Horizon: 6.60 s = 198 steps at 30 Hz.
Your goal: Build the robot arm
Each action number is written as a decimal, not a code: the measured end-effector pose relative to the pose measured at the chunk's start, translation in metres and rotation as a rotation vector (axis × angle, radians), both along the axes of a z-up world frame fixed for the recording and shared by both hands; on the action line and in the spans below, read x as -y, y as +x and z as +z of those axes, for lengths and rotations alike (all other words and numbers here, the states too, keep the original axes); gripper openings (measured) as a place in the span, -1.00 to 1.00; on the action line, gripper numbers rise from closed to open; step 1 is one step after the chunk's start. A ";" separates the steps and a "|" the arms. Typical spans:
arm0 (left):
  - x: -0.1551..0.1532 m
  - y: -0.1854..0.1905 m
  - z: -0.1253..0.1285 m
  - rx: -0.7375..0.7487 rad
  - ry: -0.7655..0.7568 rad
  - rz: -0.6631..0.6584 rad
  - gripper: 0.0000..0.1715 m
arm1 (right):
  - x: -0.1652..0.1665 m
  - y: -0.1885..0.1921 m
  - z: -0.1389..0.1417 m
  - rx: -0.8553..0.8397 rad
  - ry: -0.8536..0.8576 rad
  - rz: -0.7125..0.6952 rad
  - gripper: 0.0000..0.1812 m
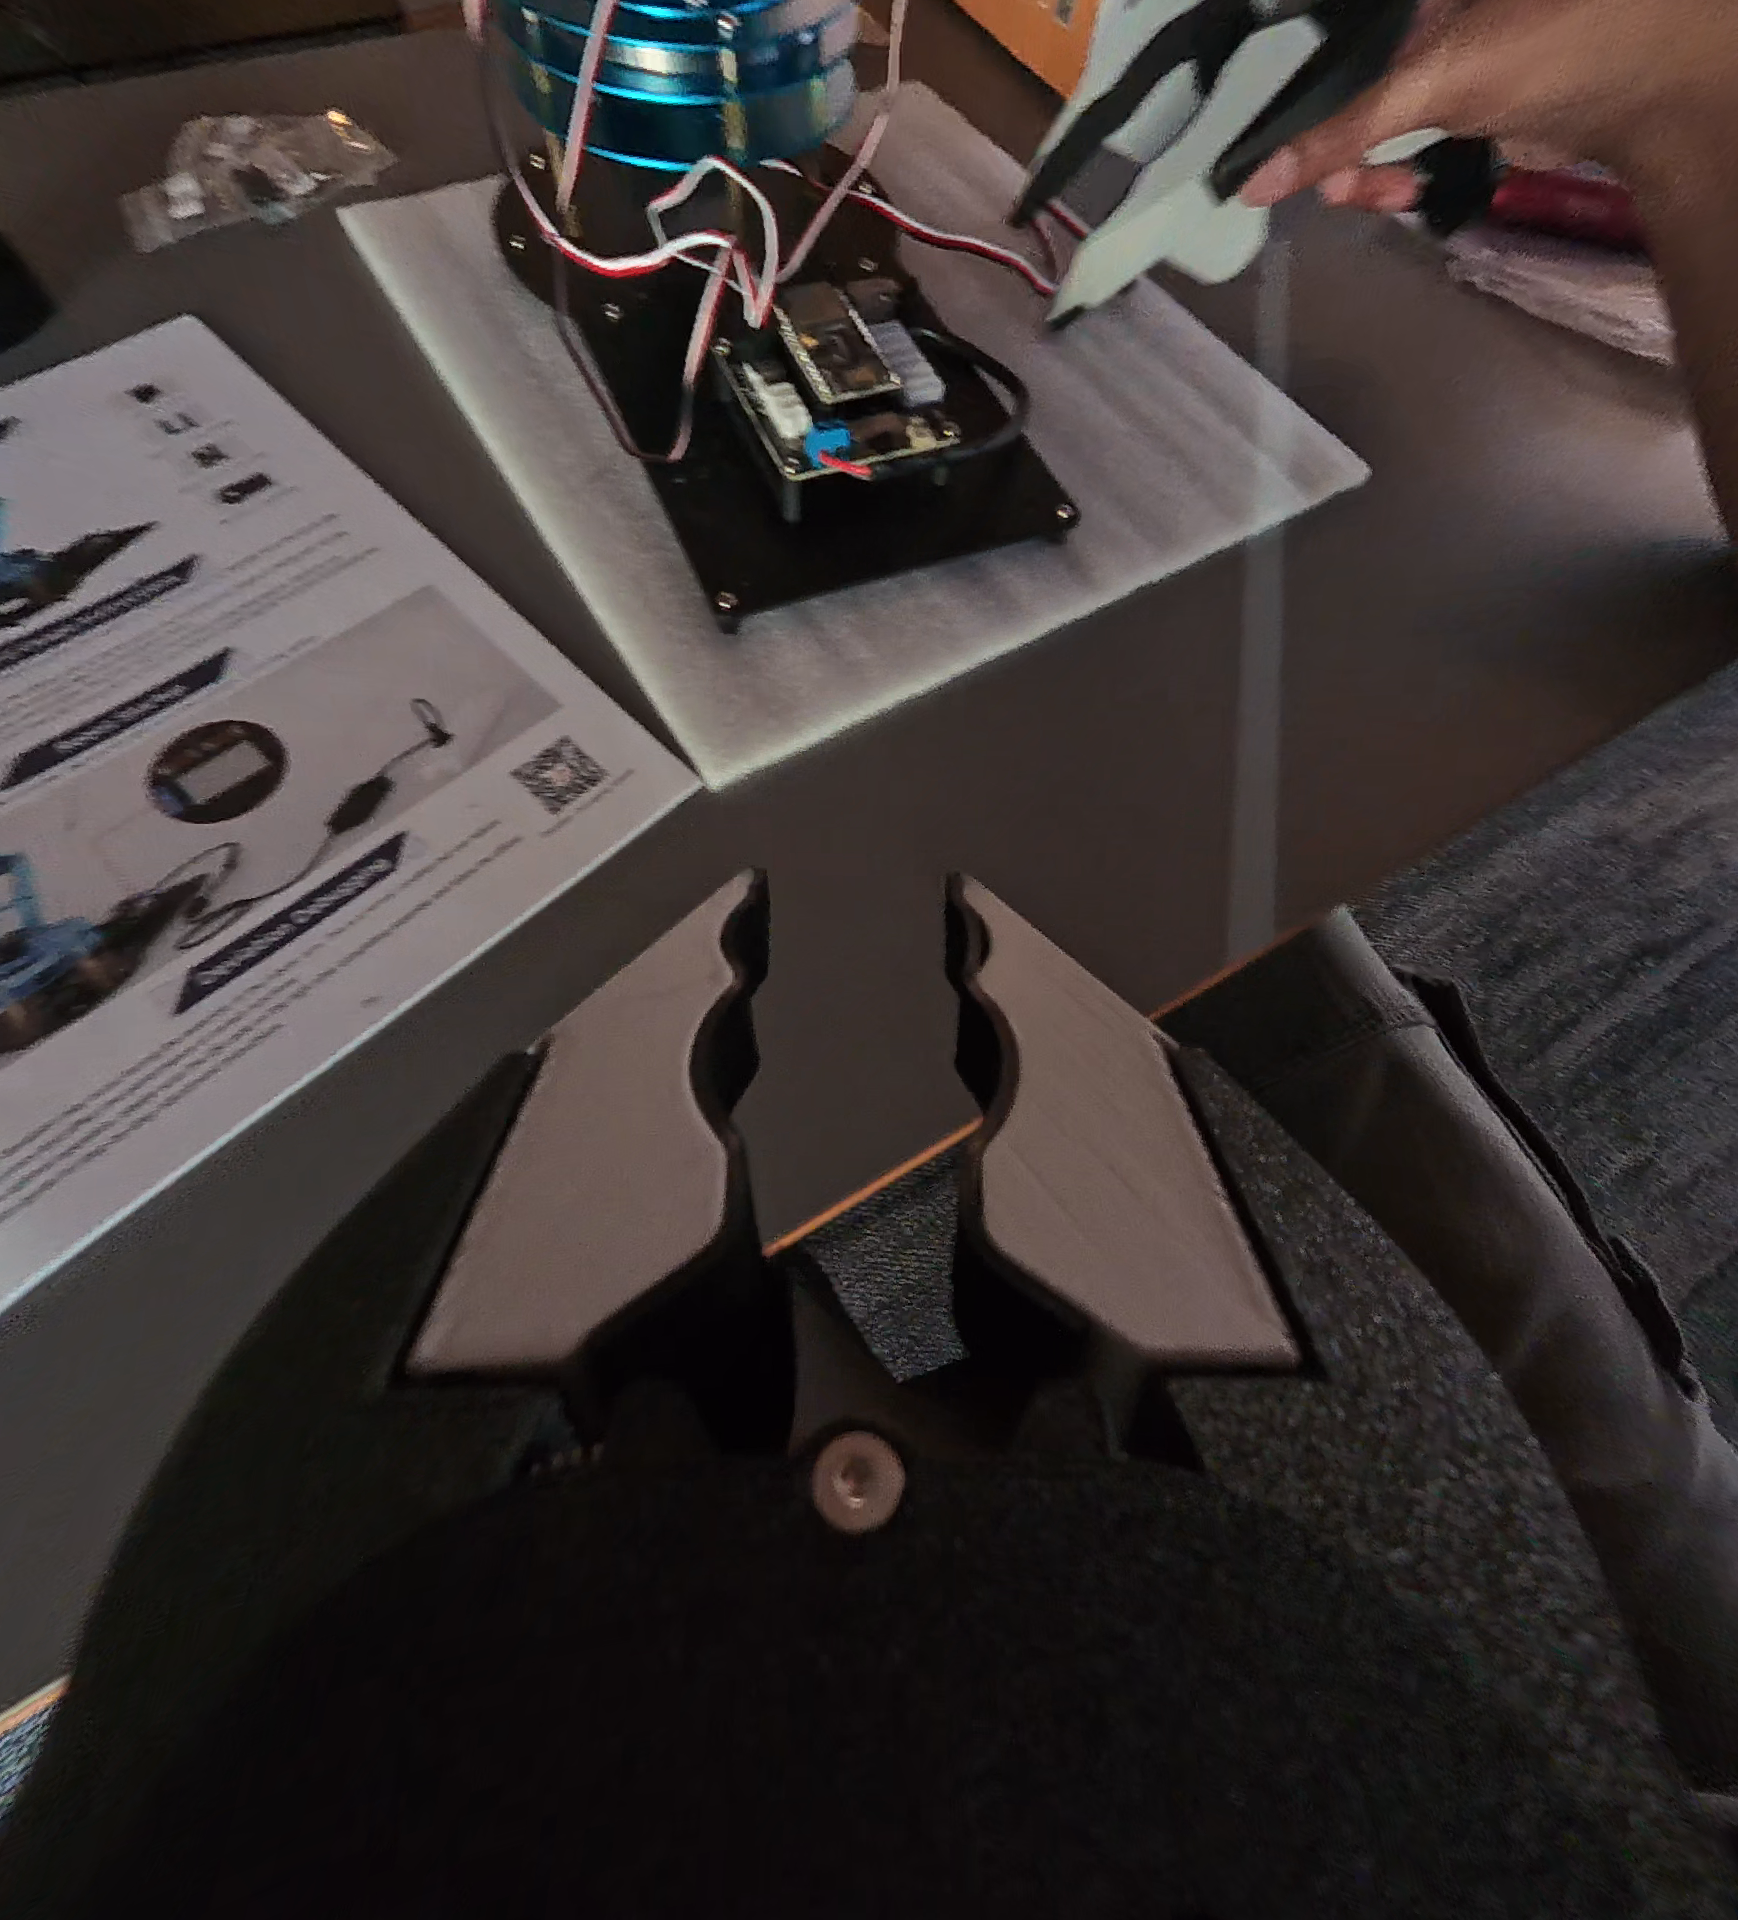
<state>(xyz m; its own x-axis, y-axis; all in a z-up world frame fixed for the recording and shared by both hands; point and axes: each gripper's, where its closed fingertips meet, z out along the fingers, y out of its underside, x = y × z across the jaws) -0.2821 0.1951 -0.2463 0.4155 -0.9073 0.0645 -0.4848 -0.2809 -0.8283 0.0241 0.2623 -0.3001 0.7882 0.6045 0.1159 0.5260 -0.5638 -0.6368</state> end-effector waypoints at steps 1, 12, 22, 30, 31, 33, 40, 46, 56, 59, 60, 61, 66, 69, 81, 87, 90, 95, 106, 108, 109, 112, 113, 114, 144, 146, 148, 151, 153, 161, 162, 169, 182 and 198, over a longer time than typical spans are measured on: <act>0.005 0.002 -0.003 0.003 -0.014 -0.020 -0.62 | -0.002 -0.006 -0.006 0.013 -0.002 0.026 -0.48; 0.012 -0.028 0.003 0.051 -0.022 -0.032 -0.61 | 0.058 -0.077 0.009 -0.364 -0.316 0.281 -1.00; -0.012 -0.074 0.014 0.118 -0.022 0.063 -0.61 | -0.005 -0.013 0.022 -0.206 0.022 -0.024 -0.51; -0.015 -0.082 0.015 0.149 -0.039 0.059 -0.62 | 0.015 -0.019 -0.006 -0.103 -0.115 0.047 -0.93; -0.016 -0.084 0.016 0.157 -0.041 0.060 -0.61 | 0.020 -0.021 -0.006 -0.104 -0.130 0.056 -0.94; -0.018 -0.086 0.017 0.167 -0.045 0.064 -0.62 | 0.032 -0.035 0.000 -0.173 -0.168 0.109 -0.98; -0.024 -0.099 0.016 0.174 -0.051 0.078 -0.61 | 0.042 -0.069 0.030 -0.506 -0.233 0.175 -0.80; -0.029 -0.107 0.014 0.188 -0.063 0.090 -0.61 | 0.019 -0.046 0.016 -0.366 -0.142 0.086 -0.99; -0.037 -0.118 0.010 0.207 -0.095 0.111 -0.62 | -0.046 0.030 0.045 -0.048 0.364 -0.277 -0.71; -0.036 -0.115 0.011 0.204 -0.094 0.105 -0.62 | -0.052 0.059 0.037 0.072 0.390 -0.407 -0.59; -0.035 -0.113 0.011 0.201 -0.090 0.103 -0.62 | -0.053 0.068 0.034 0.106 0.388 -0.454 -0.59; -0.034 -0.112 0.012 0.200 -0.085 0.101 -0.62 | -0.053 0.073 0.032 0.117 0.385 -0.485 -0.57; -0.029 -0.104 0.012 0.191 -0.074 0.090 -0.62 | -0.053 0.082 0.032 0.093 0.377 -0.545 -0.58; -0.028 -0.102 0.013 0.191 -0.069 0.086 -0.62 | -0.051 0.084 0.035 0.085 0.379 -0.549 -0.61; -0.028 -0.106 0.012 0.186 -0.064 0.093 -0.61 | -0.050 0.083 0.026 0.087 0.337 -0.544 -0.63; -0.031 -0.112 0.010 0.194 -0.078 0.109 -0.62 | -0.050 0.084 0.024 0.079 0.325 -0.550 -0.63; -0.031 -0.109 0.008 0.197 -0.097 0.102 -0.62 | -0.049 0.083 0.027 0.051 0.332 -0.553 -0.63; -0.054 -0.080 0.009 0.109 -0.056 0.085 -0.61 | -0.038 0.087 0.081 -0.119 0.426 -0.538 -0.67; -0.056 0.126 0.060 0.211 0.032 -0.352 -0.62 | 0.051 0.312 0.109 -0.211 0.063 -0.503 -0.64; -0.051 0.153 0.062 0.197 0.076 -0.401 -0.61 | 0.055 0.298 0.092 -0.232 0.006 -0.372 -0.64; -0.049 0.165 0.064 0.187 0.088 -0.418 -0.61 | 0.056 0.291 0.083 -0.197 -0.013 -0.313 -0.64; -0.049 0.199 0.071 0.167 0.061 -0.442 -0.61 | 0.057 0.260 0.062 -0.125 -0.095 -0.135 -0.56; -0.047 0.208 0.072 0.160 0.041 -0.461 -0.61 | 0.054 0.258 0.054 -0.075 -0.114 -0.111 -0.54; -0.046 0.216 0.073 0.158 0.030 -0.476 -0.61 | 0.052 0.258 0.044 -0.023 -0.144 -0.088 -0.55; -0.041 0.243 0.056 0.215 -0.081 -0.383 -0.61 | 0.110 0.316 0.111 0.003 -0.081 -0.295 -0.54; -0.042 0.244 0.053 0.203 -0.078 -0.381 -0.60 | 0.108 0.319 0.104 0.034 -0.092 -0.290 -0.57; -0.043 0.244 0.051 0.200 -0.086 -0.379 -0.60 | 0.108 0.321 0.097 0.064 -0.109 -0.277 -0.60; -0.042 0.247 0.051 0.203 -0.092 -0.385 -0.61 | 0.104 0.325 0.087 0.115 -0.132 -0.252 -0.66; -0.040 0.251 0.051 0.206 -0.093 -0.399 -0.61 | 0.100 0.328 0.075 0.166 -0.193 -0.197 -0.68; -0.033 0.248 0.052 0.203 -0.050 -0.405 -0.61 | 0.094 0.323 0.006 0.055 -0.693 -0.081 -0.59; -0.034 0.244 0.054 0.213 -0.050 -0.393 -0.61 | 0.096 0.317 0.003 0.040 -0.715 -0.051 -0.69; -0.038 0.212 0.077 0.311 -0.021 -0.354 -0.61 | 0.089 0.360 0.086 0.174 -0.396 -0.237 -0.92; -0.058 0.138 0.061 0.357 -0.025 -0.134 -0.62 | 0.085 0.180 0.235 0.025 0.404 -0.103 -0.94; -0.071 0.090 0.024 0.343 0.127 0.094 -0.61 | 0.073 -0.043 0.052 -0.262 0.147 0.177 -0.93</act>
<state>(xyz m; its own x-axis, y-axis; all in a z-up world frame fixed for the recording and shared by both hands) -0.1924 0.2663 -0.2224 0.4707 -0.8762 0.1035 -0.1504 -0.1952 -0.9692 -0.0194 0.1889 -0.2484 0.6871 0.7263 0.0190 0.4150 -0.3709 -0.8308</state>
